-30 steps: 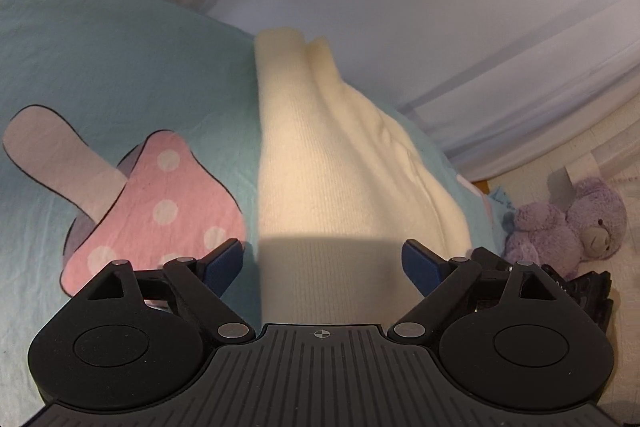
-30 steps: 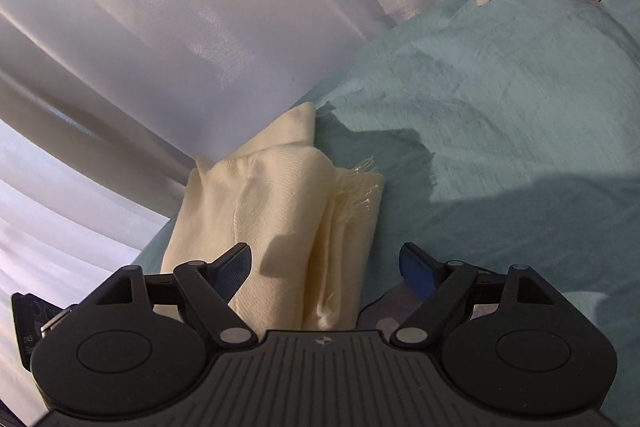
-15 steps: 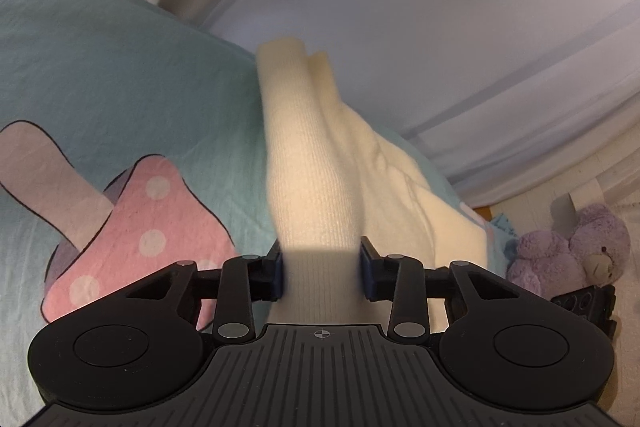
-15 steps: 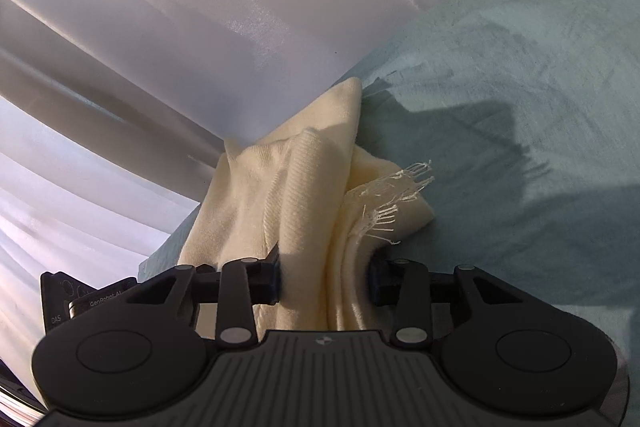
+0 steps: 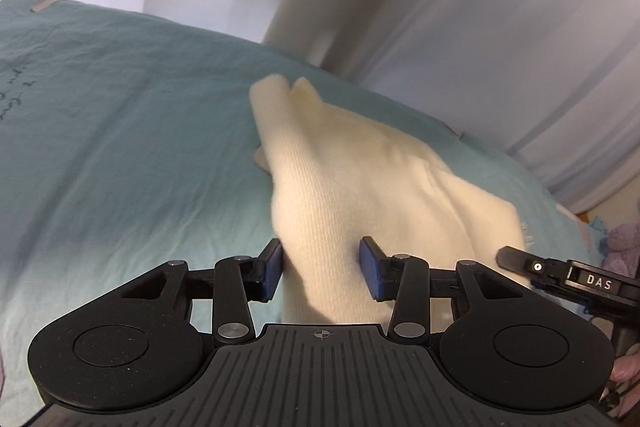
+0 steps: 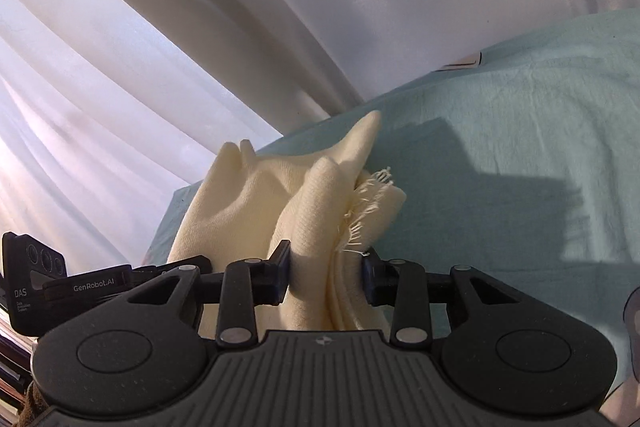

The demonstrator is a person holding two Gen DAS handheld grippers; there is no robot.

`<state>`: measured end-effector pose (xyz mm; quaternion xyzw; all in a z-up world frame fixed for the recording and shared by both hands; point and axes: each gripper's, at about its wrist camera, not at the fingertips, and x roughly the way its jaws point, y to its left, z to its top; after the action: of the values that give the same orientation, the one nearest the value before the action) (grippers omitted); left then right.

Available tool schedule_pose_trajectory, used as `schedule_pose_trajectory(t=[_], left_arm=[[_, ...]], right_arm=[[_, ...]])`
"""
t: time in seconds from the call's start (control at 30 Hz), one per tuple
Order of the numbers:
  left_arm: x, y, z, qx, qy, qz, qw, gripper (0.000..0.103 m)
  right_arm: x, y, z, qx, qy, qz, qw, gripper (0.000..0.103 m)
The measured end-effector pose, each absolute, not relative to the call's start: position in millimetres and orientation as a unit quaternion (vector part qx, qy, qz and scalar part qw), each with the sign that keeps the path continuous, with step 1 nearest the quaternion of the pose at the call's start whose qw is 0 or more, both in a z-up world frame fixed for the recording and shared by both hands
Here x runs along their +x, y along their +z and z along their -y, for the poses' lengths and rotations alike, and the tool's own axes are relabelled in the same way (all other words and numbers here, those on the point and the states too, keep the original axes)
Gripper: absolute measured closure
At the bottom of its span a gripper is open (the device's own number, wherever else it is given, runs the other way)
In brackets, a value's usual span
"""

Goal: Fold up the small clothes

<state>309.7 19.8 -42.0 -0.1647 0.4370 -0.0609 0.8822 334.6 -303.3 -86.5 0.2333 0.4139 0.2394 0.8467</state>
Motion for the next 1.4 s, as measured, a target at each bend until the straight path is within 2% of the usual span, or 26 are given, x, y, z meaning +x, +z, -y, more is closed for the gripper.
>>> schedule_pose_trajectory(t=[0.03, 0.2, 0.37, 0.47, 0.6, 0.63, 0.7, 0.77, 0.87, 1.0, 1.07, 1.23, 1.33, 1.4], left_arm=[[303.2, -40.6, -29.5, -0.165, -0.048, -0.424, 0.889, 0.055], [296.8, -24.4, -50.6, -0.170, 0.001, -0.373, 0.912, 0.047], [316.5, -28.6, -35.7, -0.192, 0.009, -0.371, 0.909, 0.040], [326.5, -36.9, -22.6, -0.181, 0.015, -0.374, 0.909, 0.035], [346.3, -57.6, -5.2, -0.170, 0.031, -0.382, 0.908, 0.034], [351.2, -64.5, 0.9, -0.152, 0.044, -0.382, 0.910, 0.034], [357.5, -75.9, 10.4, -0.127, 0.049, -0.383, 0.914, 0.029], [360.8, -83.5, 14.7, -0.124, 0.058, -0.381, 0.915, 0.020], [365.6, -86.4, 20.2, -0.101, 0.063, -0.379, 0.918, 0.013], [353.9, -77.7, 11.6, -0.113, 0.049, -0.400, 0.908, 0.014], [334.6, -66.1, 6.1, -0.114, 0.034, -0.396, 0.911, 0.014], [283.6, -52.3, 3.4, -0.137, -0.012, -0.404, 0.904, 0.011], [274.3, -66.0, 9.9, -0.143, -0.013, -0.420, 0.896, 0.008], [274.1, -69.6, 11.7, -0.149, -0.004, -0.426, 0.893, 0.006]], right_arm=[[331.7, -83.2, 299.6, 0.201, 0.213, -0.418, 0.860, 0.059], [315.0, -40.3, 276.8, 0.093, 0.190, -0.336, 0.918, 0.060], [341.0, -25.6, 196.4, 0.036, 0.273, -0.318, 0.907, 0.070], [360.3, -41.4, 162.3, -0.001, 0.274, -0.329, 0.904, 0.077], [374.1, -70.7, 158.9, -0.017, 0.223, -0.358, 0.907, 0.082], [373.0, -74.9, 165.1, -0.009, 0.222, -0.343, 0.913, 0.086], [368.6, -79.7, 174.2, -0.009, 0.209, -0.324, 0.923, 0.095], [368.8, -80.9, 181.4, 0.002, 0.194, -0.317, 0.928, 0.098], [373.2, -83.8, 198.0, 0.026, 0.181, -0.316, 0.931, 0.099], [367.1, -79.9, 209.1, 0.039, 0.168, -0.320, 0.932, 0.100], [348.2, -71.4, 222.5, 0.063, 0.180, -0.318, 0.929, 0.095], [272.6, -57.9, 251.0, 0.080, 0.243, -0.304, 0.918, 0.091], [244.5, -69.9, 255.2, 0.057, 0.234, -0.335, 0.911, 0.091], [235.7, -78.0, 255.8, 0.032, 0.219, -0.331, 0.917, 0.097]])
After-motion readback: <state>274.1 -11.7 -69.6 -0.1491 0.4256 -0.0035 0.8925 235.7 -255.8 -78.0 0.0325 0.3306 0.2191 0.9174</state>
